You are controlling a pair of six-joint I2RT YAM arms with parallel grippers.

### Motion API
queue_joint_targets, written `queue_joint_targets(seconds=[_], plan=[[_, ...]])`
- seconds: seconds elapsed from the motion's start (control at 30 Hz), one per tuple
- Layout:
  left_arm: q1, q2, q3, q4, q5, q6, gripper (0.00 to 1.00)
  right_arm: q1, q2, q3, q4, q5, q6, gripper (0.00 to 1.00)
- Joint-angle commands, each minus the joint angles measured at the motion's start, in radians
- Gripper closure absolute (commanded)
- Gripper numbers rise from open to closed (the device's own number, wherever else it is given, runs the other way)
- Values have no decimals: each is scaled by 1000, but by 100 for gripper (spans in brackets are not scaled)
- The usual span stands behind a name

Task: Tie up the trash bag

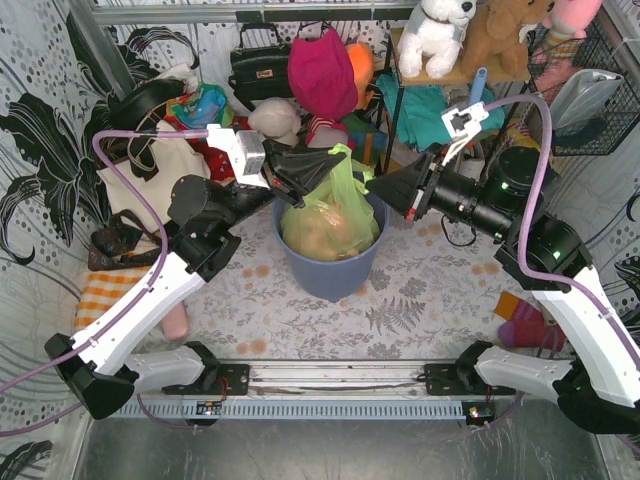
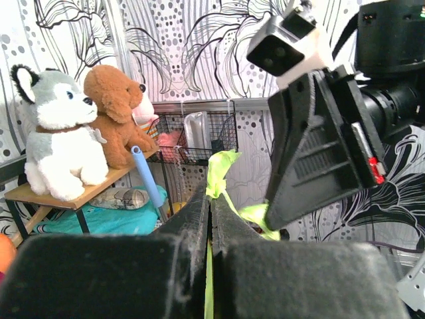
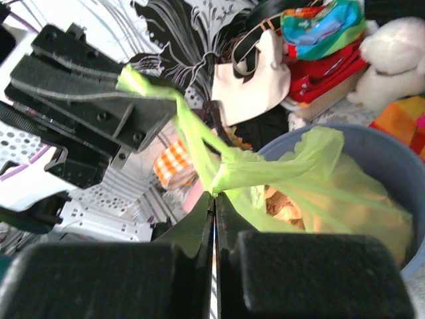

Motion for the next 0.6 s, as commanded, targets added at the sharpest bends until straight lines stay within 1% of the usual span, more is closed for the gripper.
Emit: queue_joint_targets(seconds=[0.0,0.17,0.37,0.47,0.57], plan=[[-2,-11,-4,30,-58,20,95,0,-35,-53,44,-113,71,100],[-2,0,2,24,-75,16,95,6,-58,-147,168,-229,155,100],[-2,16,20,16,-67,9,95,57,-46,-209,238,-208,197,100],[-2,18,21,18,-65,5,95,119,-29,-221,250,-131,175,100],[-2,19,24,10,-57,4,95,229,-15,-221,225,63,127,100]])
